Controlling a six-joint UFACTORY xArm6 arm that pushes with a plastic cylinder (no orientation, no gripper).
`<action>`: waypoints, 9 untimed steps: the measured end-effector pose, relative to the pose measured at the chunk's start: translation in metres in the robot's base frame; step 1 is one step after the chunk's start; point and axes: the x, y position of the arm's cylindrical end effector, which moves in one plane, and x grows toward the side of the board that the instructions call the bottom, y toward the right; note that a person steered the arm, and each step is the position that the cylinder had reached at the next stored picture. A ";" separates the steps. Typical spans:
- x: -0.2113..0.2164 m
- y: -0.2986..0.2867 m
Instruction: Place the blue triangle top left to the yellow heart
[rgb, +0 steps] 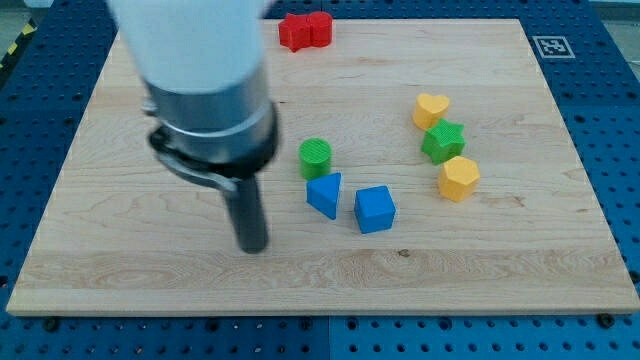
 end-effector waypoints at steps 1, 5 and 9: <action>-0.004 0.036; -0.053 0.060; -0.152 0.088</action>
